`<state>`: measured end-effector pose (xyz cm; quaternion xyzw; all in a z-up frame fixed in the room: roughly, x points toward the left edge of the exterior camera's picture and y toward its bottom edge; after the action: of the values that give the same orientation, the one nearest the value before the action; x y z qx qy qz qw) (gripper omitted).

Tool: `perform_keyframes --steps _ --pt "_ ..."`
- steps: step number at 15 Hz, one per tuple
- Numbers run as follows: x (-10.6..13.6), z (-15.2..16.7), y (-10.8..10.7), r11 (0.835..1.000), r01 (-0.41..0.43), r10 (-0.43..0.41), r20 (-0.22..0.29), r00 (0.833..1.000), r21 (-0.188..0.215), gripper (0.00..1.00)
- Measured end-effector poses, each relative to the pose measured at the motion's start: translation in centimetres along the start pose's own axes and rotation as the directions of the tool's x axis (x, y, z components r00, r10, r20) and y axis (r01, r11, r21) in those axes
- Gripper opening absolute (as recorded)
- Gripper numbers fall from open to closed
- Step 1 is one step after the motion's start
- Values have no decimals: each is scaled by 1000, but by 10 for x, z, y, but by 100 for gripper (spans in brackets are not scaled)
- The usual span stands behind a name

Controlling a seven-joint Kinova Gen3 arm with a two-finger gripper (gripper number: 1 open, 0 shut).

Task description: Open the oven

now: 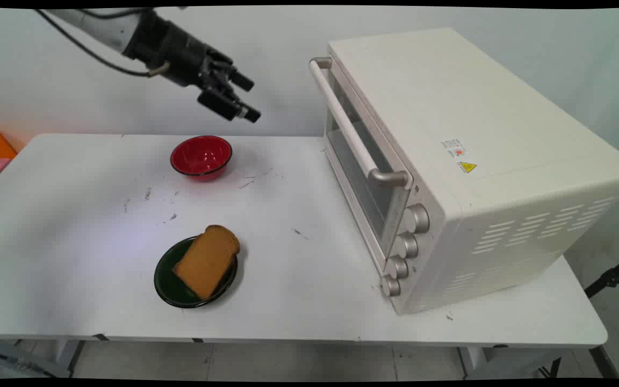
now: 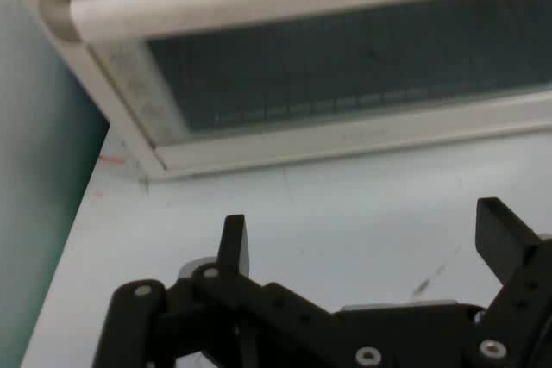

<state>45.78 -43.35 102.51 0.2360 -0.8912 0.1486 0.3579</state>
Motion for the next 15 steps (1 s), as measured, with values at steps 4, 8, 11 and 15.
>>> perform_keyframes --steps 4,8,11,15 --pt "34 7 8 1000 13 -13 -36 999 2 100" --pt "61 18 15 999 36 -36 -64 997 9 0" --pt "75 26 19 999 48 -46 -76 996 17 0" --pt "89 41 23 998 56 -53 -80 995 34 0"
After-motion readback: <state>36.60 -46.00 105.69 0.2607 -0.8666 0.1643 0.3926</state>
